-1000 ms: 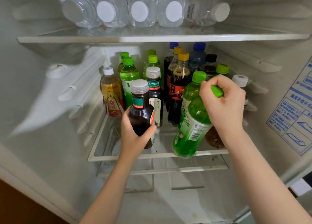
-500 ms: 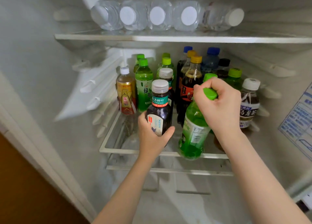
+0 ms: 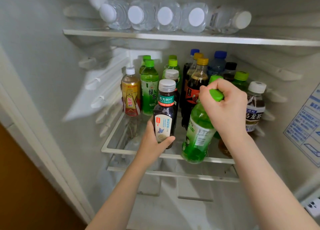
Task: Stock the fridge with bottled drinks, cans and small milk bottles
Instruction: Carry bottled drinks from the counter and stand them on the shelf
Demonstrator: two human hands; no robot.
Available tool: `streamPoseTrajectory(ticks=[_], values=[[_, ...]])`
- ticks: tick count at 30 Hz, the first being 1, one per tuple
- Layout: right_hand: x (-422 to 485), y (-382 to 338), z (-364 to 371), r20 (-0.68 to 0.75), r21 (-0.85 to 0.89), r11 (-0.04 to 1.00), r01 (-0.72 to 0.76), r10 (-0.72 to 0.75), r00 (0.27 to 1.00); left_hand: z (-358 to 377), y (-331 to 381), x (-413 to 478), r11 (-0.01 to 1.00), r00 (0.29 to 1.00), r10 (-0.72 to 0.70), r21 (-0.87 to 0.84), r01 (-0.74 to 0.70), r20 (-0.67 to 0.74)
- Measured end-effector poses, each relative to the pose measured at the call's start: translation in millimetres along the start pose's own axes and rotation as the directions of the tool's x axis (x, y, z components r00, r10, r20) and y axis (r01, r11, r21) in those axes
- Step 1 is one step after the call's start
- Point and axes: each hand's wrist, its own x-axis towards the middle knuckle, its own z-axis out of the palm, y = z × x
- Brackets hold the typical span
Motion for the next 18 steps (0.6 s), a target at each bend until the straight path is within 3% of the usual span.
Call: streamPoseTrajectory(ticks=[18], values=[[14.4, 7.0, 6.9, 0.009, 0.025, 0.996, -0.09, 0.09, 0.996, 10.5, -2.0, 17.2, 0.996, 0.996, -0.091, 0.018, 0.091, 0.003]])
